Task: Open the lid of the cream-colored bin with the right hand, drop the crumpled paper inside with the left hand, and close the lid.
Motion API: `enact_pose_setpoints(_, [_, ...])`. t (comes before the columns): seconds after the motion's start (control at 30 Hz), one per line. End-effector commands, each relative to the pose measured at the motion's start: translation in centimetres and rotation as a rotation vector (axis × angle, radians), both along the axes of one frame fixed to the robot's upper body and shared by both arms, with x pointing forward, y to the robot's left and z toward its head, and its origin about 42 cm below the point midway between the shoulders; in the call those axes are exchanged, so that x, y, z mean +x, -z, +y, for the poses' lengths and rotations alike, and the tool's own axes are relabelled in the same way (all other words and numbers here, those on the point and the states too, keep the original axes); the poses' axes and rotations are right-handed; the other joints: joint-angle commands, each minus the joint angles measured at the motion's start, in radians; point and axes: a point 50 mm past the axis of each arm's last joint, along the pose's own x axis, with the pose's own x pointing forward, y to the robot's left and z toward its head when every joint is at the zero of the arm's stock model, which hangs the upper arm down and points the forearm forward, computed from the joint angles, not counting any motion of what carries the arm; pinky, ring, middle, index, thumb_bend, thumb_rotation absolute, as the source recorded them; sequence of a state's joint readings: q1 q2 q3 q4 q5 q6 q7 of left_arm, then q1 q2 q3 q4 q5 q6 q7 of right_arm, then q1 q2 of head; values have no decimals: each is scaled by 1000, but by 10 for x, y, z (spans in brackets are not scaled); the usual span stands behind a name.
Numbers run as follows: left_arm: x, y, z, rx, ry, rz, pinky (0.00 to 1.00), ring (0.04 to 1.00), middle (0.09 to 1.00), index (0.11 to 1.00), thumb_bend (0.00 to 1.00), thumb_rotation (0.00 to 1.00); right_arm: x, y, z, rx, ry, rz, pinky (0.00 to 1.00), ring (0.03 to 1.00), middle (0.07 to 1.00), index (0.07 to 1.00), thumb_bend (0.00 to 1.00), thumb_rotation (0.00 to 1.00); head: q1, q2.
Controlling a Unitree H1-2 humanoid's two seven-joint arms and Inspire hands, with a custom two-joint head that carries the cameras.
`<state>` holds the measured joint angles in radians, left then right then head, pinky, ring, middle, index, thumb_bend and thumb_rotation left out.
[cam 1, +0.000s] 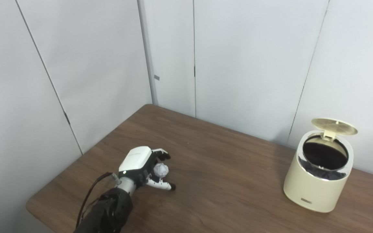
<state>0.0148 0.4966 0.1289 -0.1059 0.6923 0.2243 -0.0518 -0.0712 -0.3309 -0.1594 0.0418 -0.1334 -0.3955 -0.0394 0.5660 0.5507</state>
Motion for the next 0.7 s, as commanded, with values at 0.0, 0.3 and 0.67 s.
enact_pose_setpoints(0.0, [3, -4, 9, 15, -15, 18, 606, 695, 738, 735, 1000, 228, 2, -16, -1, -2, -5, -64, 422, 683, 748, 771, 1000, 826, 5, 3])
enact_pose_setpoints(0.3, [-2, -1, 14, 36, -33, 37, 597, 685, 722, 725, 1000, 225, 3, -18, -4, 11, -16, -66, 423, 678, 742, 763, 1000, 817, 5, 7])
enact_pose_setpoints(0.67, [-10, -2, 28, 94, -46, 95, 585, 673, 712, 704, 1000, 172, 4, -18, -5, 19, -19, -64, 432, 677, 738, 757, 1000, 808, 8, 9])
